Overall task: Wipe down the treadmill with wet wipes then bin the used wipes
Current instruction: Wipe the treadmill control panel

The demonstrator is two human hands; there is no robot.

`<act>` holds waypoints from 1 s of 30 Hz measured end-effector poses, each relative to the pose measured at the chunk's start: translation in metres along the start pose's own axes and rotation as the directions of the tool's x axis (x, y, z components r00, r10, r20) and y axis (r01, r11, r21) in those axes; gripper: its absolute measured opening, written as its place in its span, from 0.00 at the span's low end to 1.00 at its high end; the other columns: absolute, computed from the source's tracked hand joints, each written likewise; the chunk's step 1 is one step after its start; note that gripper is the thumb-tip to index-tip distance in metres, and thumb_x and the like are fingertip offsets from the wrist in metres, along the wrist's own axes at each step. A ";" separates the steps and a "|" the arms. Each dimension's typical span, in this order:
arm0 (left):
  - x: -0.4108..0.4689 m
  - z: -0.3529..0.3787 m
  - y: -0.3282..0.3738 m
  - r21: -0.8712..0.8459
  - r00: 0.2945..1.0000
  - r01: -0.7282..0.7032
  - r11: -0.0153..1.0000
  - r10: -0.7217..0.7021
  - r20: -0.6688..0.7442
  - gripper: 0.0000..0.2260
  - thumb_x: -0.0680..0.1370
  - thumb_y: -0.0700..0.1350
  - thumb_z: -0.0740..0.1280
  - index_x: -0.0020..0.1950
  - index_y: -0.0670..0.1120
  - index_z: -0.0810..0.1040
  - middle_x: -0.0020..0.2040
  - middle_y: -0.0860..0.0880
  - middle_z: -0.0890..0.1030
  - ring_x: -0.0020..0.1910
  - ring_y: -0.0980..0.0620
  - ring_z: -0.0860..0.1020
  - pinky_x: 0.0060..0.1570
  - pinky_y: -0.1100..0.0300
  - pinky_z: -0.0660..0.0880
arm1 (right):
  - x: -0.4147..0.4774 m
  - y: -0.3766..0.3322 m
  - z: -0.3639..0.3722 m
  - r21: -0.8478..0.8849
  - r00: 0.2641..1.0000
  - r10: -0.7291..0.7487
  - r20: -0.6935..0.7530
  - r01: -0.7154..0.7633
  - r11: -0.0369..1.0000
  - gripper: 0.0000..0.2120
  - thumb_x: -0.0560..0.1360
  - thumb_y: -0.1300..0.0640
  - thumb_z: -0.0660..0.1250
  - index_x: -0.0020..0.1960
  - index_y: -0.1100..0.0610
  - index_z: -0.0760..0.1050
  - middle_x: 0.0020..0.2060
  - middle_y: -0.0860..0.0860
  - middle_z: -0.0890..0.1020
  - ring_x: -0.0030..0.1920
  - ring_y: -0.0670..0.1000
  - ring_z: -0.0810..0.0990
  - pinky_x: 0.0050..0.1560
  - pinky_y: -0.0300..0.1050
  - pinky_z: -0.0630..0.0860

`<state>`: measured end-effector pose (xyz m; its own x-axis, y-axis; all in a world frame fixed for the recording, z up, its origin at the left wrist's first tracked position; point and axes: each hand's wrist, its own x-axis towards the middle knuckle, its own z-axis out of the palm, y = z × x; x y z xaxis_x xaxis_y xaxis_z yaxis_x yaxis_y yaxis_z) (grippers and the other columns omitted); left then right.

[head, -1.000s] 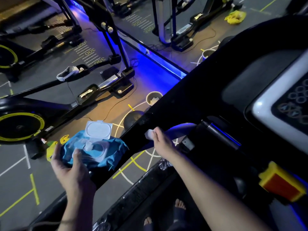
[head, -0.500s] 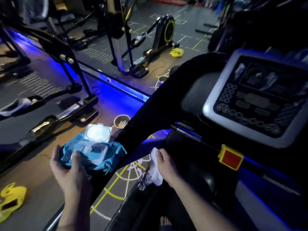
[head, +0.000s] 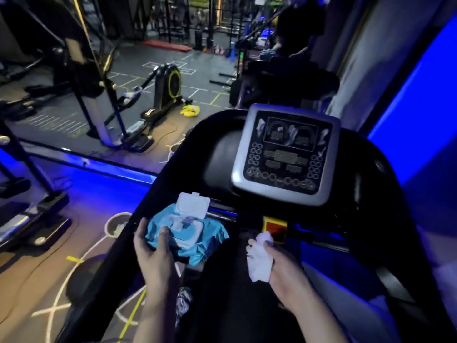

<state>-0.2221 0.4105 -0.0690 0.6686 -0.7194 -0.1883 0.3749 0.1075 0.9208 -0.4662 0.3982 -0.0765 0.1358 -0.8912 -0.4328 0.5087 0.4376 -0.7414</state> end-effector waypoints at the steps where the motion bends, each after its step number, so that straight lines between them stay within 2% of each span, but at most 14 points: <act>1: -0.005 0.013 0.003 0.013 1.000 -0.008 1.000 0.008 0.020 0.19 0.81 0.49 0.73 0.70 0.63 0.75 0.71 0.47 0.78 0.68 0.43 0.80 0.68 0.37 0.77 | -0.002 -0.004 -0.008 -0.004 0.999 0.016 -0.041 -0.017 1.000 0.33 0.57 0.47 0.84 0.57 0.61 0.82 0.52 0.57 0.86 0.49 0.53 0.85 0.52 0.48 0.79; 2: -0.008 0.023 0.004 0.018 0.999 -0.014 1.000 0.013 0.048 0.19 0.83 0.45 0.71 0.71 0.62 0.75 0.69 0.46 0.79 0.66 0.45 0.81 0.65 0.43 0.79 | -0.003 -0.007 -0.016 0.020 0.997 0.025 -0.071 -0.024 1.000 0.34 0.63 0.46 0.81 0.63 0.63 0.79 0.56 0.57 0.85 0.53 0.53 0.84 0.55 0.47 0.79; 4: -0.009 0.039 -0.003 0.022 0.996 -0.023 0.999 0.021 0.083 0.19 0.84 0.43 0.70 0.73 0.59 0.74 0.65 0.48 0.81 0.61 0.49 0.83 0.59 0.52 0.81 | -0.002 -0.014 -0.024 0.058 0.990 0.003 -0.142 0.005 0.998 0.26 0.74 0.50 0.70 0.65 0.65 0.77 0.56 0.58 0.85 0.55 0.53 0.83 0.55 0.45 0.78; 6: -0.007 0.046 -0.016 0.053 0.996 -0.029 0.998 0.025 0.086 0.19 0.82 0.46 0.72 0.70 0.63 0.75 0.67 0.46 0.80 0.64 0.45 0.82 0.63 0.46 0.80 | 0.002 -0.021 -0.030 0.043 0.983 -0.006 -0.183 0.014 0.999 0.28 0.73 0.48 0.67 0.66 0.66 0.76 0.59 0.60 0.83 0.58 0.54 0.83 0.53 0.44 0.79; 8: -0.006 0.055 -0.025 0.080 0.997 -0.025 0.996 0.020 0.070 0.19 0.80 0.49 0.73 0.67 0.66 0.77 0.69 0.46 0.80 0.66 0.42 0.81 0.67 0.39 0.77 | 0.008 -0.031 -0.034 0.038 0.982 -0.016 -0.188 0.024 0.999 0.26 0.77 0.47 0.64 0.68 0.63 0.75 0.61 0.59 0.82 0.59 0.53 0.83 0.44 0.41 0.81; 10: -0.003 0.070 -0.031 0.054 0.998 -0.022 0.998 0.019 0.062 0.20 0.81 0.46 0.73 0.70 0.62 0.76 0.69 0.47 0.80 0.63 0.44 0.82 0.66 0.42 0.78 | 0.015 -0.048 -0.037 -0.021 0.985 -0.056 -0.163 0.053 0.998 0.21 0.81 0.46 0.61 0.69 0.55 0.75 0.61 0.56 0.83 0.60 0.52 0.82 0.46 0.42 0.79; 12: 0.000 0.088 -0.037 0.047 0.998 -0.038 0.998 0.035 0.061 0.21 0.83 0.42 0.71 0.74 0.56 0.74 0.65 0.49 0.80 0.58 0.51 0.83 0.61 0.50 0.81 | 0.024 -0.072 -0.038 -0.102 0.972 -0.152 -0.177 0.135 0.986 0.16 0.80 0.47 0.64 0.66 0.49 0.77 0.61 0.51 0.84 0.61 0.50 0.82 0.60 0.48 0.76; 14: 0.001 0.110 -0.039 0.042 0.998 -0.030 0.999 0.027 0.062 0.23 0.83 0.39 0.69 0.77 0.50 0.71 0.58 0.54 0.80 0.49 0.62 0.84 0.50 0.62 0.83 | 0.032 -0.096 -0.039 -0.170 0.957 -0.250 -0.146 0.225 0.959 0.16 0.77 0.46 0.68 0.63 0.49 0.80 0.60 0.49 0.84 0.63 0.49 0.81 0.69 0.52 0.72; 16: 0.003 0.130 -0.041 0.022 0.997 -0.038 0.999 0.036 0.075 0.23 0.83 0.36 0.68 0.78 0.46 0.70 0.55 0.56 0.79 0.41 0.67 0.83 0.37 0.70 0.80 | 0.045 -0.112 -0.044 -0.248 0.945 -0.292 -0.147 0.251 0.936 0.17 0.77 0.44 0.70 0.62 0.49 0.81 0.58 0.49 0.85 0.62 0.52 0.82 0.69 0.57 0.73; 19: -0.001 0.157 -0.039 0.001 0.994 -0.078 0.997 0.078 0.083 0.19 0.84 0.35 0.67 0.73 0.47 0.72 0.52 0.58 0.78 0.37 0.71 0.81 0.31 0.73 0.76 | 0.071 -0.130 -0.057 -0.368 0.874 -0.435 -0.217 0.339 0.866 0.11 0.79 0.46 0.68 0.58 0.48 0.84 0.53 0.45 0.86 0.59 0.51 0.83 0.65 0.55 0.76; 24: 0.006 0.177 -0.052 0.065 0.995 -0.098 0.993 0.100 -0.028 0.19 0.83 0.37 0.68 0.73 0.50 0.73 0.51 0.55 0.82 0.38 0.65 0.83 0.33 0.68 0.80 | 0.101 -0.152 -0.065 -0.358 0.872 -0.383 -0.306 0.267 0.894 0.09 0.79 0.44 0.67 0.56 0.43 0.82 0.48 0.40 0.85 0.53 0.43 0.82 0.55 0.47 0.77; 27: 0.016 0.194 -0.052 0.104 0.992 -0.120 0.987 0.123 -0.026 0.19 0.83 0.37 0.68 0.73 0.50 0.73 0.50 0.58 0.81 0.41 0.65 0.84 0.34 0.68 0.80 | 0.120 -0.161 -0.063 -0.343 0.885 -0.351 -0.307 0.241 0.908 0.10 0.80 0.44 0.67 0.58 0.46 0.80 0.51 0.45 0.85 0.56 0.49 0.82 0.59 0.54 0.78; 28: 0.024 0.200 -0.053 0.107 0.990 -0.135 0.985 0.139 -0.028 0.19 0.83 0.38 0.69 0.72 0.52 0.74 0.52 0.59 0.82 0.48 0.61 0.85 0.41 0.64 0.83 | 0.127 -0.164 -0.061 -0.307 0.889 -0.324 -0.324 0.226 0.925 0.10 0.79 0.46 0.68 0.60 0.45 0.79 0.52 0.45 0.84 0.57 0.49 0.81 0.61 0.56 0.78; 30: 0.038 0.212 -0.053 0.117 0.989 -0.141 0.983 0.145 -0.028 0.20 0.81 0.44 0.74 0.70 0.58 0.76 0.63 0.58 0.82 0.65 0.47 0.82 0.63 0.45 0.81 | 0.141 -0.168 -0.058 -0.270 0.897 -0.300 -0.324 0.216 0.938 0.10 0.79 0.50 0.69 0.59 0.42 0.77 0.55 0.44 0.83 0.59 0.49 0.81 0.63 0.60 0.77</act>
<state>-0.3529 0.2317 -0.0526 0.7336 -0.6768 -0.0618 0.1989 0.1269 0.9718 -0.5819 0.2060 -0.0432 -0.3059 -0.8923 -0.3321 0.2769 0.2504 -0.9277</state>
